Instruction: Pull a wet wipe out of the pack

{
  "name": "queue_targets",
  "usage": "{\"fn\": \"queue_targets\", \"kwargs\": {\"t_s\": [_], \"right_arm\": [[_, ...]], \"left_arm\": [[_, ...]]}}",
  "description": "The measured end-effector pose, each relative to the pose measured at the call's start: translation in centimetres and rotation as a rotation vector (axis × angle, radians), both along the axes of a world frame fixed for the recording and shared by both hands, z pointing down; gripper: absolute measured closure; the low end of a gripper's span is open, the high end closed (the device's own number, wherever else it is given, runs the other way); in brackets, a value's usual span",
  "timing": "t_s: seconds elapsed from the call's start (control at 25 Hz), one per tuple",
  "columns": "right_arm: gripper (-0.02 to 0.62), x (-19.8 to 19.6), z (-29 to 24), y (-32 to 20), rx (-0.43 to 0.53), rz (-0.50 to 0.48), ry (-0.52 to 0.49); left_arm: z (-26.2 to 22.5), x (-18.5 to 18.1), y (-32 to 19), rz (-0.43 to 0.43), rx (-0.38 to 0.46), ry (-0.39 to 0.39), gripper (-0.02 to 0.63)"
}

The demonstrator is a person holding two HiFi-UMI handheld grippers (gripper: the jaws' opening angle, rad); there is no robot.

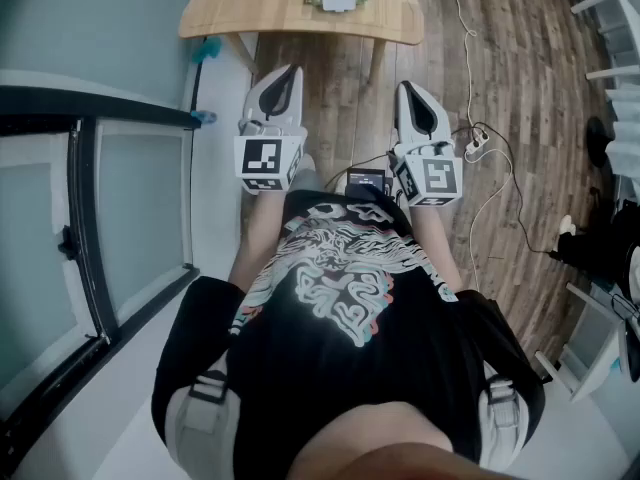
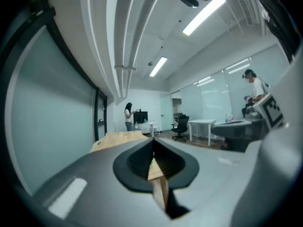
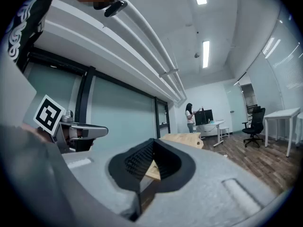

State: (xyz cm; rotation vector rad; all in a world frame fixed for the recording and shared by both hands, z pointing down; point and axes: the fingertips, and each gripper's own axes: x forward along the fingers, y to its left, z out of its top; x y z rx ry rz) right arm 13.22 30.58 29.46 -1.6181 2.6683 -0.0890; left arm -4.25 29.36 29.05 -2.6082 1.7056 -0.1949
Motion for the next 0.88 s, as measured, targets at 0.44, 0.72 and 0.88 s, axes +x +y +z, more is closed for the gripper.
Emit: {"fn": "queue_targets", "kwargs": {"t_s": [0.44,0.72,0.88], "right_arm": [[0.597,1.7,0.3,-0.8,0.003,0.02,0.006],[0.597,2.3,0.2,-1.9,0.018,0.026,0.012],[0.597,2.4,0.4,-2.8,0.017,0.025,0.013]], "left_arm": [[0.4,1.6,-1.1,0.015,-0.006,0.004,0.618],[0.2,2.0,-2.2,0.013,0.006,0.005,0.618],[0.2,2.1,-3.1,0.012,0.011,0.008,0.618]]}}
